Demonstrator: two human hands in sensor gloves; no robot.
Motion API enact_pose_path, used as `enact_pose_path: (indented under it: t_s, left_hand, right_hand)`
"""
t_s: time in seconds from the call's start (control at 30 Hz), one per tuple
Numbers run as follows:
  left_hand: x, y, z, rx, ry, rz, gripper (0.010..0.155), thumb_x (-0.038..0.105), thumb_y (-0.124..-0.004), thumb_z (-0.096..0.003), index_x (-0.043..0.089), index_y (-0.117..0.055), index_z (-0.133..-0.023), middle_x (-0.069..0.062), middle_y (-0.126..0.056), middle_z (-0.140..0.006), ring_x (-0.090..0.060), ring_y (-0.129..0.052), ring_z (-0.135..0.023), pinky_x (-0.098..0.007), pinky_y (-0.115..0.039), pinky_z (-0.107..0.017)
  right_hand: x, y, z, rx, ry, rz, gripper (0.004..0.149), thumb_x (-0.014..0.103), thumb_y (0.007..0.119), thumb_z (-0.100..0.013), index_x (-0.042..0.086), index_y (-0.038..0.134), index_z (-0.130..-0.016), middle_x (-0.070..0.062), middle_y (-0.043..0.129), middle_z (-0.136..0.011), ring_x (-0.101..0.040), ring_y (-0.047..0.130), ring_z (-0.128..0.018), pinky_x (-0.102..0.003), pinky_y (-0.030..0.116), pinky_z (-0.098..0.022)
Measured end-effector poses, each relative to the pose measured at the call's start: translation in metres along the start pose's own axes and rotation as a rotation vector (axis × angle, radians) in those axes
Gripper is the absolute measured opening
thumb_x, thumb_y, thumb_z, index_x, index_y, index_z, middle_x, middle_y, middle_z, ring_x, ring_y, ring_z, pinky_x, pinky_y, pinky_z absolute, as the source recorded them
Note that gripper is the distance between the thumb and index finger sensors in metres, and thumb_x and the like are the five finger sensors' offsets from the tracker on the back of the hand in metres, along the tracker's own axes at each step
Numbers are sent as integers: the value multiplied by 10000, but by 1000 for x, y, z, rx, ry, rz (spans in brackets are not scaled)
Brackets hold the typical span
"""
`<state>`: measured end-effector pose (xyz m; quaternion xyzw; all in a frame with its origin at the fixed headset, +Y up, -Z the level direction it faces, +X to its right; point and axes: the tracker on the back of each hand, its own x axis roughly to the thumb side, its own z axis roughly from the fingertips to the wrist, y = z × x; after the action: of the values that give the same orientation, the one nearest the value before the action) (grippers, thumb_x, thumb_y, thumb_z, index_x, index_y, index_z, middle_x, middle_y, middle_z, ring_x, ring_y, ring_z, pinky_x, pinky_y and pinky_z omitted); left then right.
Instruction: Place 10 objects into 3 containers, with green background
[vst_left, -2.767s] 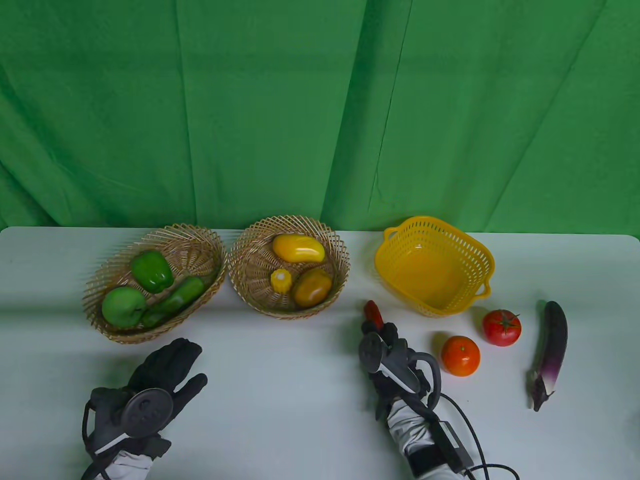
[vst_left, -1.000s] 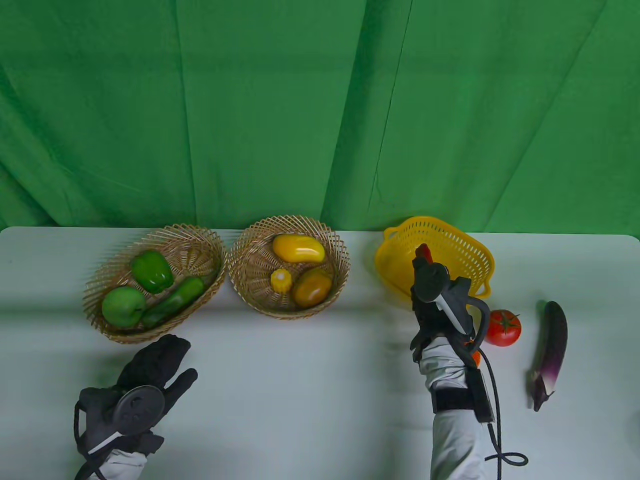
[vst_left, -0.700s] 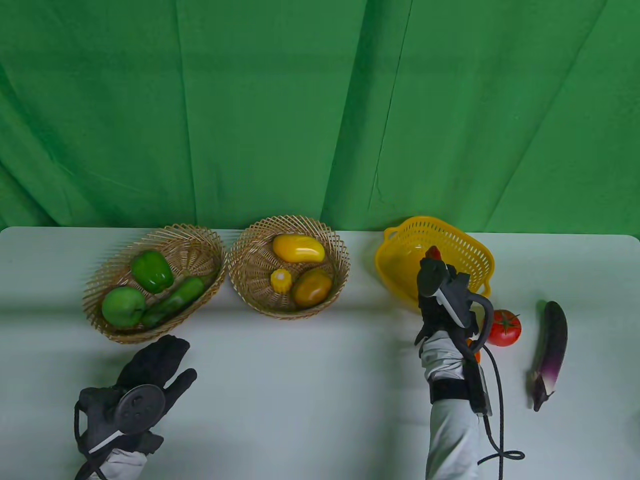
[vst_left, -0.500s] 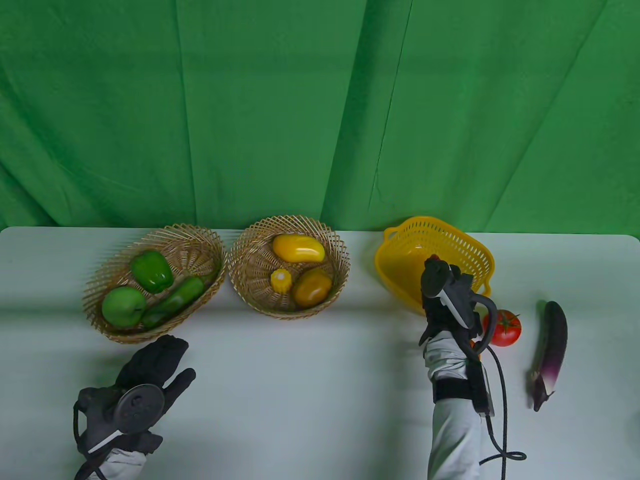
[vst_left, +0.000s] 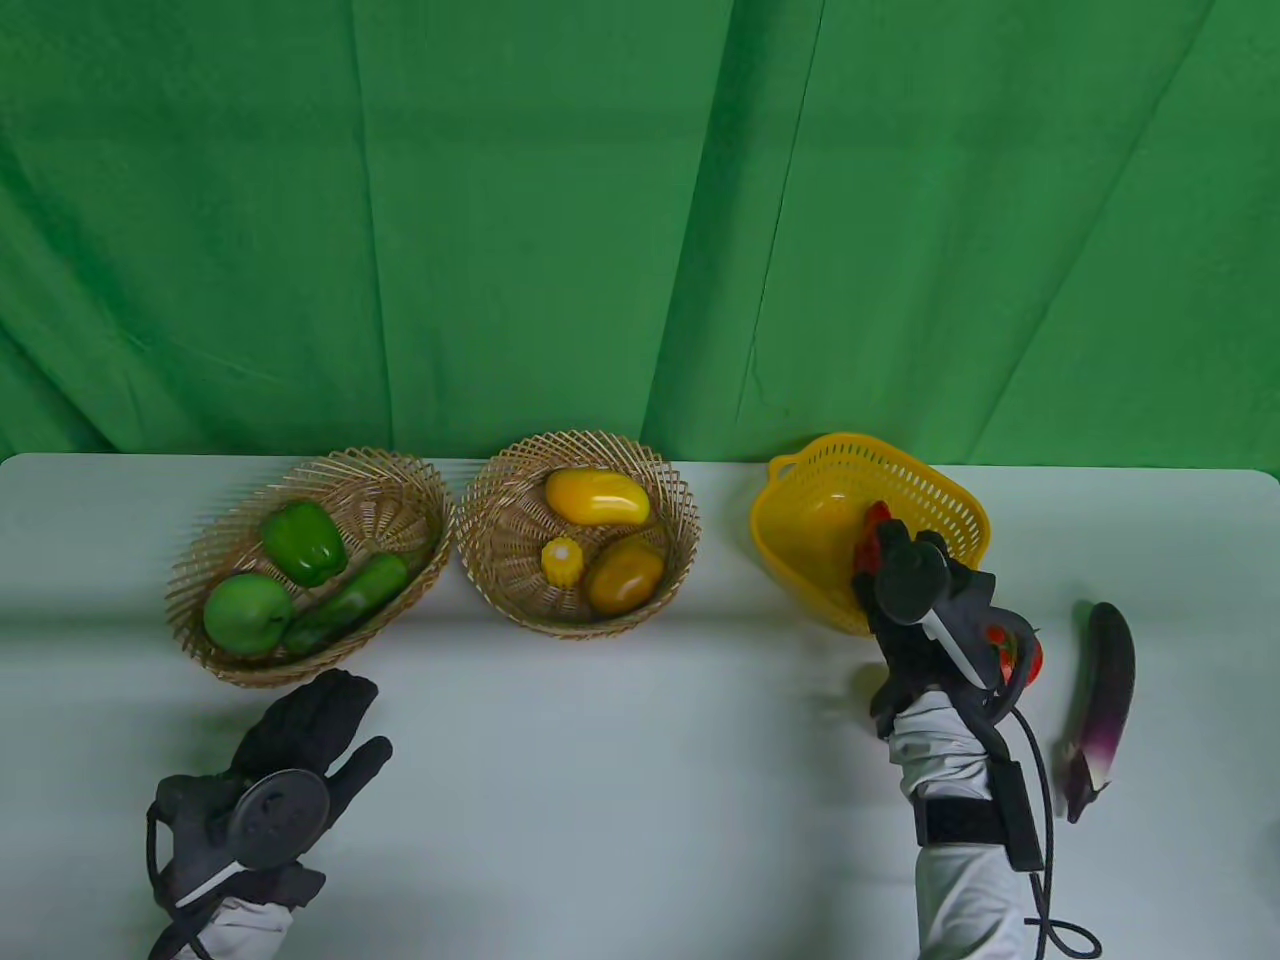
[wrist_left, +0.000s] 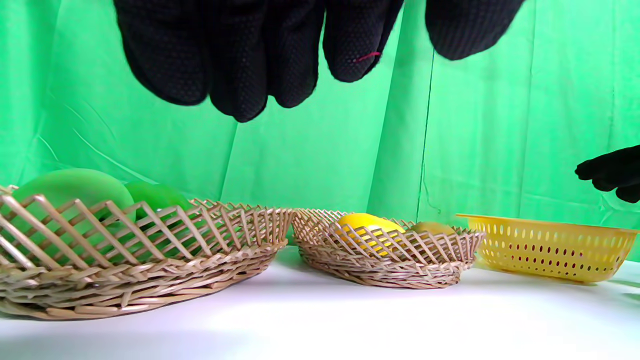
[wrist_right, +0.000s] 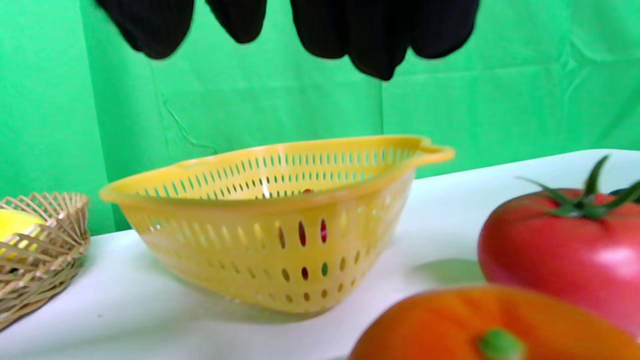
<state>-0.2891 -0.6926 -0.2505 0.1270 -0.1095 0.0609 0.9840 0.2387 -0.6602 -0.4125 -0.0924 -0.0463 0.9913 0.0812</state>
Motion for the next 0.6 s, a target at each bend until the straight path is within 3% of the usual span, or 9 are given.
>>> enact_pose_path:
  t_s: [0.33,0.6]
  left_hand:
    - [0,-1,0,11,-12,3,647,593,-620,-560,263,-602,-1117,-130,-746,-1116,-373,-847,-962,-546,-755,-629]
    - [1,0,0,22,-26,9,648,593,-619,-560,264,-601,-1118,-130,-747,-1115,-374,-847,-962,-546,-756,-628]
  right_hand:
    - [-13,-7,40,-42,-64,-31,689,523,661,-571,281,406,-1163,-200,465,-1211,-492,573,-1028,-634,517,-768]
    - [-32,-1,70,-6,14,-25,697,551,647,-572,291,399,-1169,-225,502,-1200,-529,629,-984,-639,563,-735]
